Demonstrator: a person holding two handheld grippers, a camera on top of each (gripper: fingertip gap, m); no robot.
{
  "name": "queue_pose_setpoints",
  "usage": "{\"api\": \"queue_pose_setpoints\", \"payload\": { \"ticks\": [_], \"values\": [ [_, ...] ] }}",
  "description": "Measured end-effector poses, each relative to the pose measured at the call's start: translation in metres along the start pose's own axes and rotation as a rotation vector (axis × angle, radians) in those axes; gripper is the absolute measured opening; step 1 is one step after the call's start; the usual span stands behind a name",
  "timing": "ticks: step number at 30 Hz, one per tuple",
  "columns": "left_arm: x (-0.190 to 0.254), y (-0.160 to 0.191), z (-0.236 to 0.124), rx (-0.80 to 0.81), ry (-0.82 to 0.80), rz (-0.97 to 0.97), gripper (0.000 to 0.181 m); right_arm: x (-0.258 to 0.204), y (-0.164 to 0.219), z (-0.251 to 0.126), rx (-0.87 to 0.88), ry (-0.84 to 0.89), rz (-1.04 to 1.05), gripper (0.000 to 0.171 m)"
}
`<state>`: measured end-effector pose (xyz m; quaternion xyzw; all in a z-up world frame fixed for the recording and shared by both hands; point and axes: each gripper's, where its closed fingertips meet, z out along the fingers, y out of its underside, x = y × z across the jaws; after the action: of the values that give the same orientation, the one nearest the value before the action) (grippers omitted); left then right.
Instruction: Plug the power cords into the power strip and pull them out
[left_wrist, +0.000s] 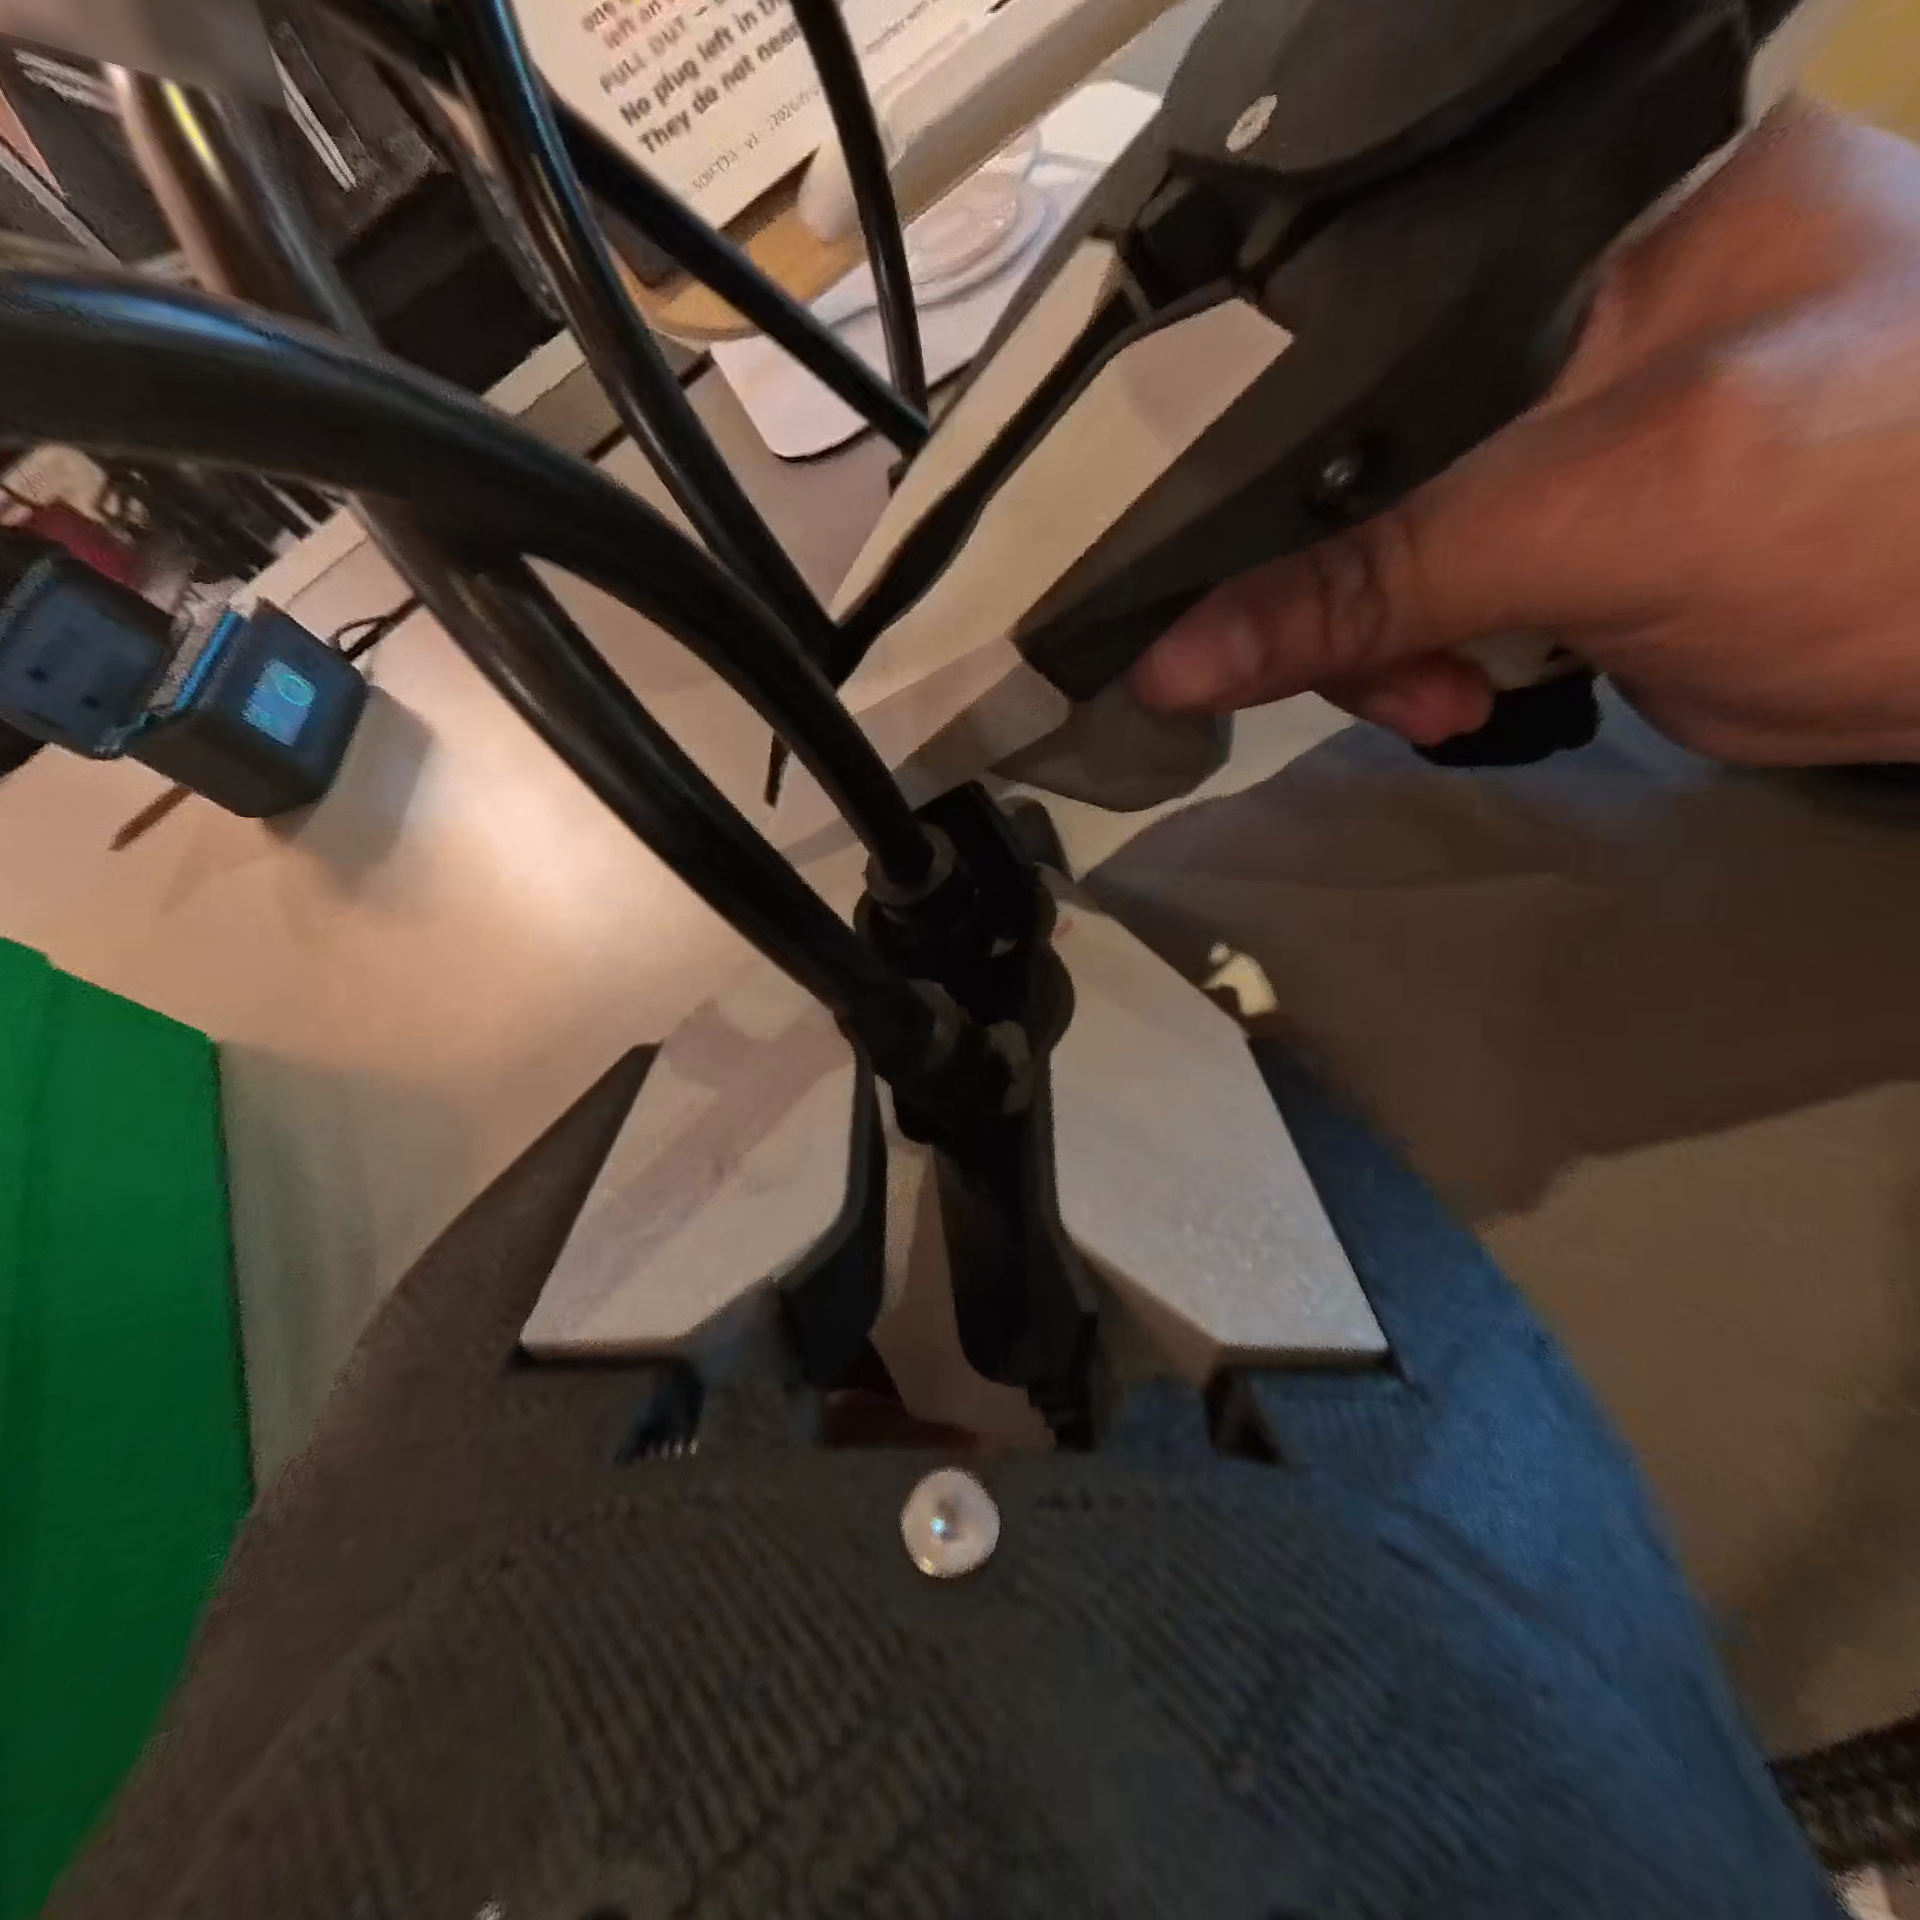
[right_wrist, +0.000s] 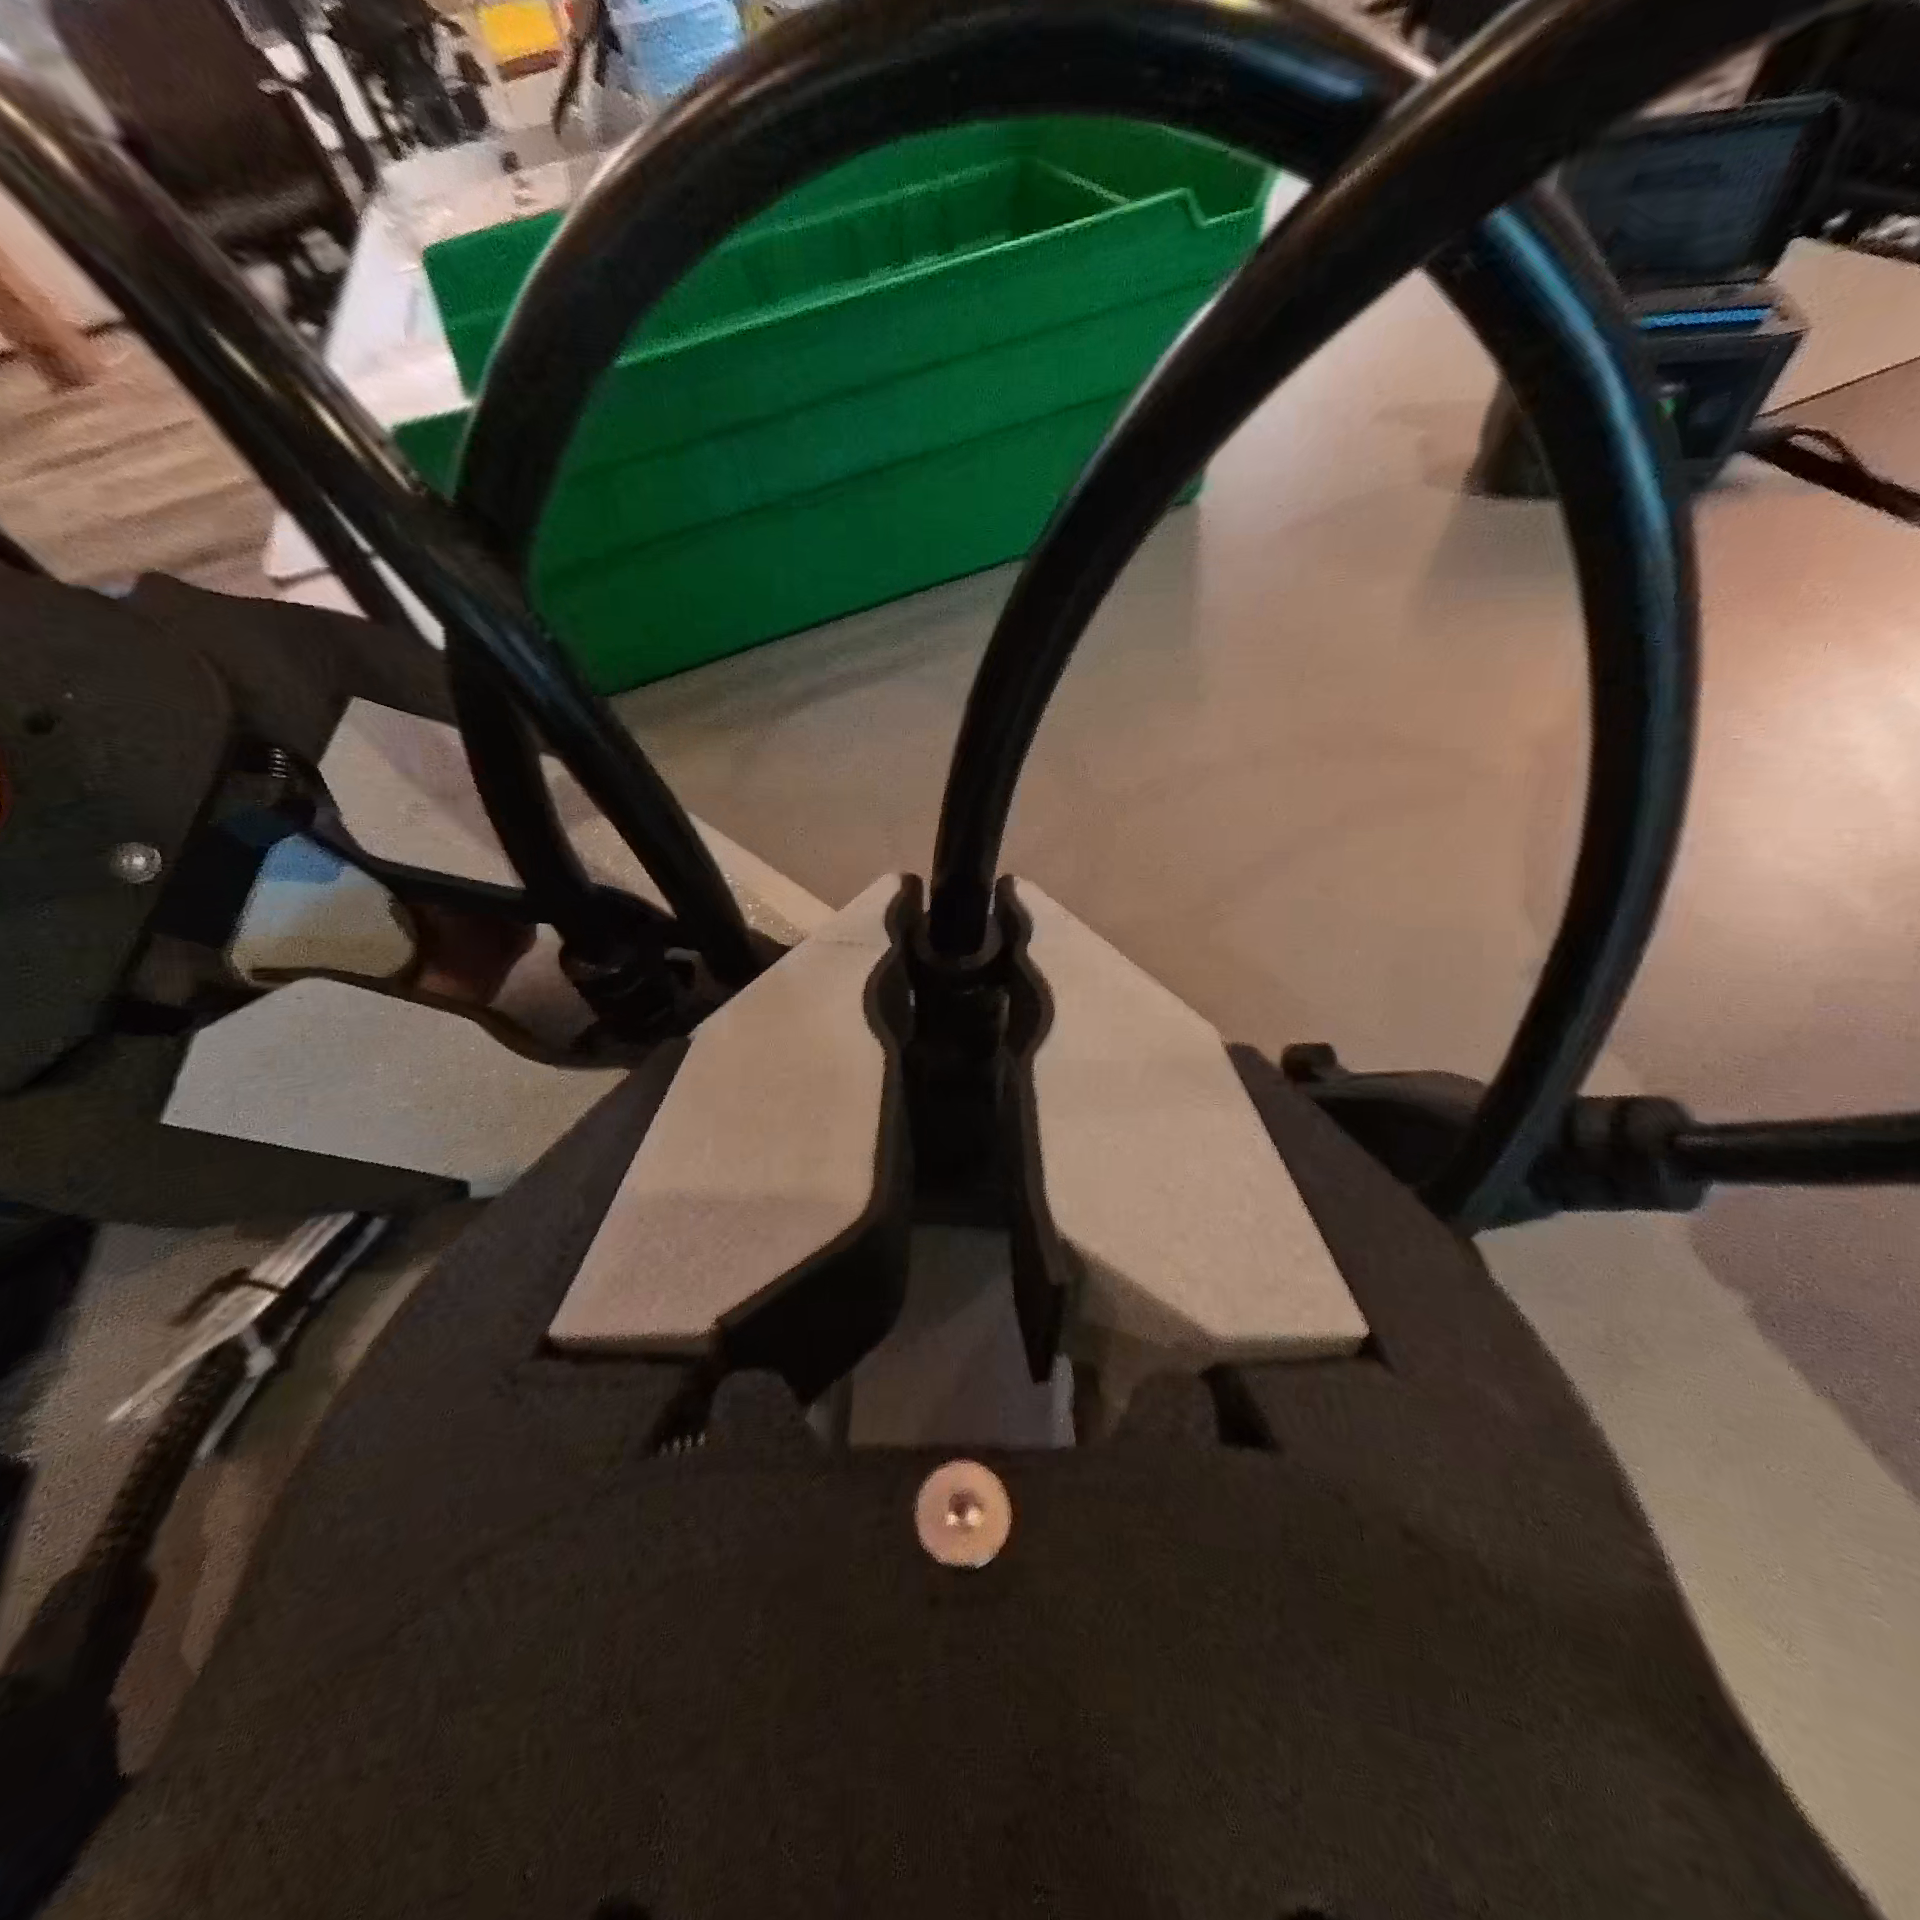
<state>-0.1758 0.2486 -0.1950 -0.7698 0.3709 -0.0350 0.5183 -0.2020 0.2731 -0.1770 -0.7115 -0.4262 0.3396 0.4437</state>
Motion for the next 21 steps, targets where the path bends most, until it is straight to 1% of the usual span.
{"api": "queue_pose_setpoints", "payload": {
  "ticks": [2,4,8,9,11,13,16,19,21],
  "values": [
    [-0.004,-0.001,0.005,0.016,0.047,-0.072,0.023,0.002,0.001,-0.003,-0.041,0.083,-0.137,0.012],
    [-0.006,-0.001,0.008,0.014,0.079,-0.11,0.022,0.002,0.003,-0.008,-0.06,0.131,-0.197,0.011],
    [-0.001,-0.002,0.005,0.008,0.052,-0.021,0.023,-0.002,0.006,-0.013,-0.058,0.088,-0.165,0.011],
    [0.003,-0.002,0.002,0.007,0.056,0.026,0.022,-0.002,0.006,-0.011,-0.057,0.047,-0.107,0.012],
    [0.011,-0.003,-0.003,-0.025,0.049,0.03,0.023,-0.004,0.004,-0.007,-0.039,-0.008,0.0,0.012],
    [0.008,-0.001,-0.002,-0.032,0.033,0.02,0.023,-0.002,0.003,-0.003,-0.044,0.034,-0.023,0.012],
    [0.005,-0.001,0.0,-0.011,0.052,0.028,0.023,0.0,0.003,-0.005,-0.039,0.044,-0.022,0.012],
    [-0.002,-0.001,0.006,-0.026,0.101,-0.095,0.023,0.002,0.005,-0.013,-0.061,0.128,-0.114,0.012],
    [-0.001,-0.004,0.009,-0.01,0.08,-0.056,0.024,0.002,0.006,-0.018,-0.061,0.136,-0.132,0.012]
  ]
}}
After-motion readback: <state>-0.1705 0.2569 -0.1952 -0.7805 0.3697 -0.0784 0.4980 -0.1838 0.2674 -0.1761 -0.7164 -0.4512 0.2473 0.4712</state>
